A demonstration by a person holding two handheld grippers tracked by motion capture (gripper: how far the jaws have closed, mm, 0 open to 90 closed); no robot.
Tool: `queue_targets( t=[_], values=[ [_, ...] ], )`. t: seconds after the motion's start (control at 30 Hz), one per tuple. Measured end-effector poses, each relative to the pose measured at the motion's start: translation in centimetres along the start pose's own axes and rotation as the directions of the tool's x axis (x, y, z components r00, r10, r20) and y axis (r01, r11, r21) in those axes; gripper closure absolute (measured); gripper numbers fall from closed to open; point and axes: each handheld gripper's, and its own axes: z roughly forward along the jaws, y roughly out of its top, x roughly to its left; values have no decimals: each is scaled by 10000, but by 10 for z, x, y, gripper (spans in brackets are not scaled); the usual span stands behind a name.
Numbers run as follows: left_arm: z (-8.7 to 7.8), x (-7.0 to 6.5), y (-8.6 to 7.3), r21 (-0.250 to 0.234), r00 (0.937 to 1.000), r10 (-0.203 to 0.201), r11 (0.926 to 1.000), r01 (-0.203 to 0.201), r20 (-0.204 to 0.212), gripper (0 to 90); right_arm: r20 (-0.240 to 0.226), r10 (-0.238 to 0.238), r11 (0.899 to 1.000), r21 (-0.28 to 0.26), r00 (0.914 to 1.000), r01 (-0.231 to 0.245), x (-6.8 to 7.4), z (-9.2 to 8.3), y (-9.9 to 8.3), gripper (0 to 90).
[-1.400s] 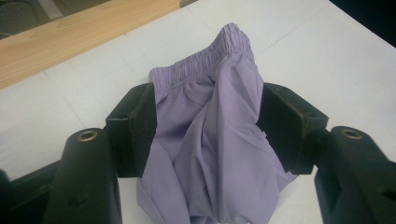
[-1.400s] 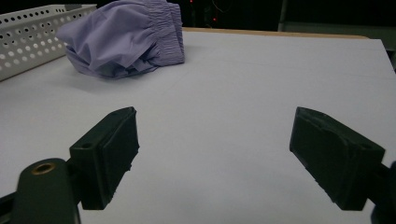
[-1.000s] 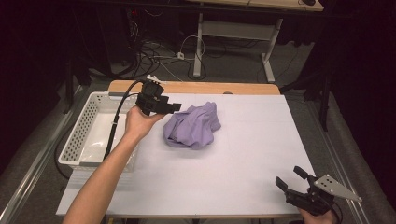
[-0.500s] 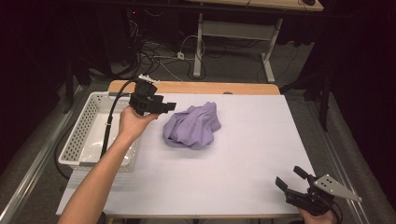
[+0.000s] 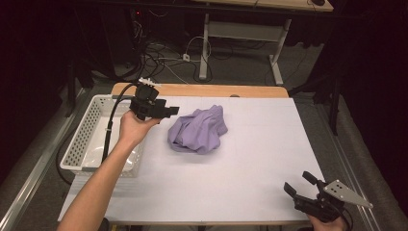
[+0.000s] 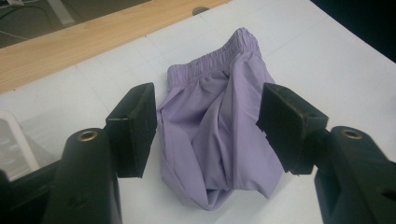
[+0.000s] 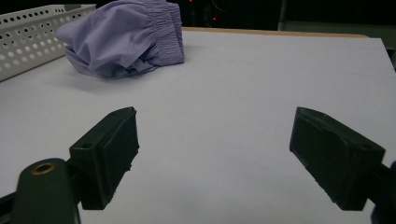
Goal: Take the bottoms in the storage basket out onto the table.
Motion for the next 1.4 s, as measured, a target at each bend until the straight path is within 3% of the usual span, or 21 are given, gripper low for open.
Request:
queue_targets(
  t=[0.3,0.57,0.83,1.4],
  values=[
    [-7,-3,-5,-141,9999,157,9998,-157,-36,362,-49,-44,10000,-29,10000,44,0,0,0,163],
    [-14,1,-13,-332,10000,-8,9994,6,-62,362,-66,-23,10000,-12,10000,23,0,1,0,164],
    [-23,-2,-24,-512,9993,117,9986,-136,-369,362,-204,-93,9999,39,9997,94,0,8,3,164],
    [-39,8,-40,-834,9992,-135,9965,104,-368,361,-351,-156,9999,46,9993,157,-1,13,5,164]
  ],
)
